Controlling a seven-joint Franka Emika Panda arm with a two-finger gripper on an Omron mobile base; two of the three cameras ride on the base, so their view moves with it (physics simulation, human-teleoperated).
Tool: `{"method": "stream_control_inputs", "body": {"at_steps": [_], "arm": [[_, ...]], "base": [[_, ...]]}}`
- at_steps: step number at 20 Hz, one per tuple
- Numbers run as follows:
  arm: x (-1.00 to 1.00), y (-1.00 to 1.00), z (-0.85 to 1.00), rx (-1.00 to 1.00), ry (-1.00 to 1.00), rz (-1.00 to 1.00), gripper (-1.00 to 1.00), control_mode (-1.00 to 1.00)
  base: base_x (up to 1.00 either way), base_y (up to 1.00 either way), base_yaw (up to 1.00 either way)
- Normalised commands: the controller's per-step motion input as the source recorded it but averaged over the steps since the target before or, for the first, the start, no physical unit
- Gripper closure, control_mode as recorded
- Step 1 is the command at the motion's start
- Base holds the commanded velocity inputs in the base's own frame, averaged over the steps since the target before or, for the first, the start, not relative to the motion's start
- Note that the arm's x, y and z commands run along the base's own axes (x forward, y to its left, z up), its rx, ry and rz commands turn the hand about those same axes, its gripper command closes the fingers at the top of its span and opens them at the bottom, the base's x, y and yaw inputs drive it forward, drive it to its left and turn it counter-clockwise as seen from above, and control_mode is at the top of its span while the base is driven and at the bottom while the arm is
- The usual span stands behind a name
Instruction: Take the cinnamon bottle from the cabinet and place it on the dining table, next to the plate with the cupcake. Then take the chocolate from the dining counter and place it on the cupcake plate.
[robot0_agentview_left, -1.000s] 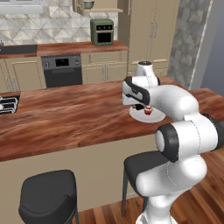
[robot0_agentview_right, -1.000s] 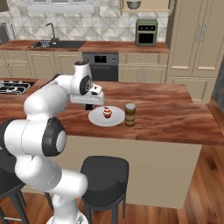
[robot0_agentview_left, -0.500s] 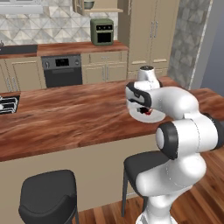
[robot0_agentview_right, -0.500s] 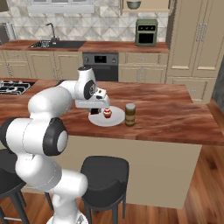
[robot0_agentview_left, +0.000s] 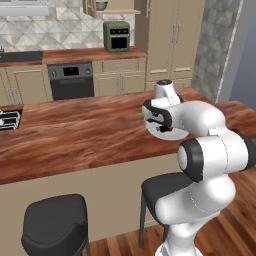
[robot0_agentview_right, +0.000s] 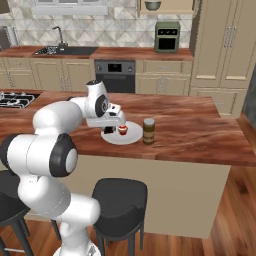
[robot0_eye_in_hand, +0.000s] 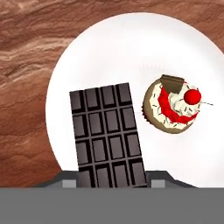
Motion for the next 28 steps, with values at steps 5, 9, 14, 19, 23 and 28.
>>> {"method": "stream_control_inputs", "body": {"at_steps": [5, 9, 14, 19, 23, 28], "arm": [[0.00, 0.00, 0.00, -0.02, 0.00, 0.00, -1.00, -1.00], [0.00, 0.00, 0.17, 0.00, 0.00, 0.00, -1.00, -1.00], [-0.14, 0.14, 0.81, 0.00, 0.00, 0.00, -1.00, -1.00], [-0.53, 0.36, 0.60, -0.04, -0.11, 0.00, -1.00, -1.00], [-0.95, 0.39, 0.37, -0.10, -0.26, 0.00, -1.00, -1.00], [-1.00, 0.38, 0.11, -0.07, -0.22, 0.00, -1.00, -1.00]], "base": [[0.00, 0.00, 0.00], [0.00, 0.00, 0.00], [0.00, 0.00, 0.00], [0.00, 0.00, 0.00], [0.00, 0.00, 0.00], [0.00, 0.00, 0.00]]}}
